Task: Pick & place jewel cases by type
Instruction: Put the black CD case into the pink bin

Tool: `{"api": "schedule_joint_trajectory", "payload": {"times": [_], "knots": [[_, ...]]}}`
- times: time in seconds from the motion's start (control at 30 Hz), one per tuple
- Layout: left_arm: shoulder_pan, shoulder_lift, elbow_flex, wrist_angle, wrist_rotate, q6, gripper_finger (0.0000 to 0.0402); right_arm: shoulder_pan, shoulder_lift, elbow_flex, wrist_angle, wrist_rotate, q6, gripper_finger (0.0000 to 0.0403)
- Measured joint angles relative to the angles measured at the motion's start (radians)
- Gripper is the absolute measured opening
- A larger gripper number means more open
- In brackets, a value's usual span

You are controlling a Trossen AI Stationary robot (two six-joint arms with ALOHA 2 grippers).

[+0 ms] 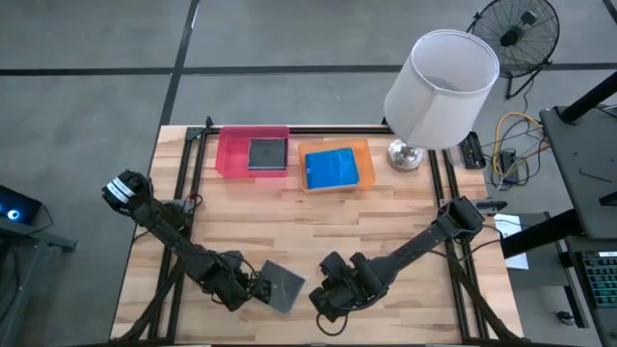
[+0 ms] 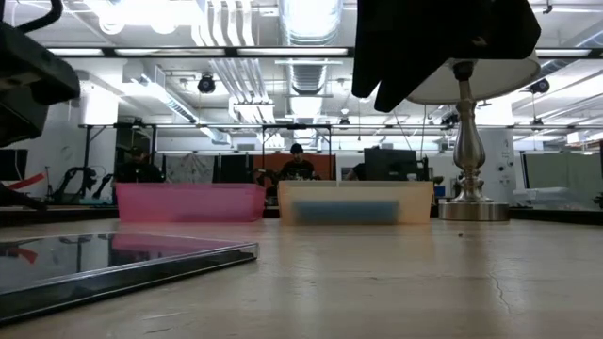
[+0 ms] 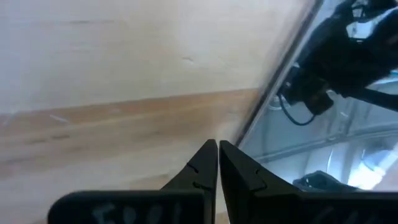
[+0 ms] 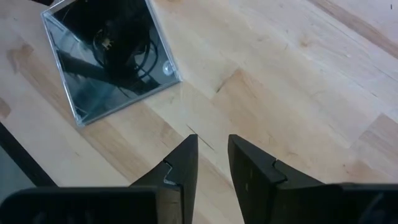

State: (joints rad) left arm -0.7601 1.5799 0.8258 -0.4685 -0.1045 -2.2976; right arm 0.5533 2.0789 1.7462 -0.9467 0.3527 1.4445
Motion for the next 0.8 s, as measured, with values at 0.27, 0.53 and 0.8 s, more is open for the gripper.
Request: {"api": "schedule_joint_trajectory", "payload": {"times": [0.27, 0.53, 0.8], "knots": [[-0.001, 0.000, 0.023, 0.055, -0.007, -0.008, 0.0000, 0.000, 0.000, 0.000, -0.008, 0.000, -0.008, 0.0093], [-0.001, 0.080, 0.080, 0.113, -0.009, -0.001, 0.0000, 0.001, 0.000, 0.000, -0.019, -0.001, -0.017, 0.0093], [-0.003, 0.181, 0.231, 0.025, -0.051, 0.053, 0.0000, 0.002, -0.001, 0.000, -0.019, -0.002, -0.043, 0.0095]]}}
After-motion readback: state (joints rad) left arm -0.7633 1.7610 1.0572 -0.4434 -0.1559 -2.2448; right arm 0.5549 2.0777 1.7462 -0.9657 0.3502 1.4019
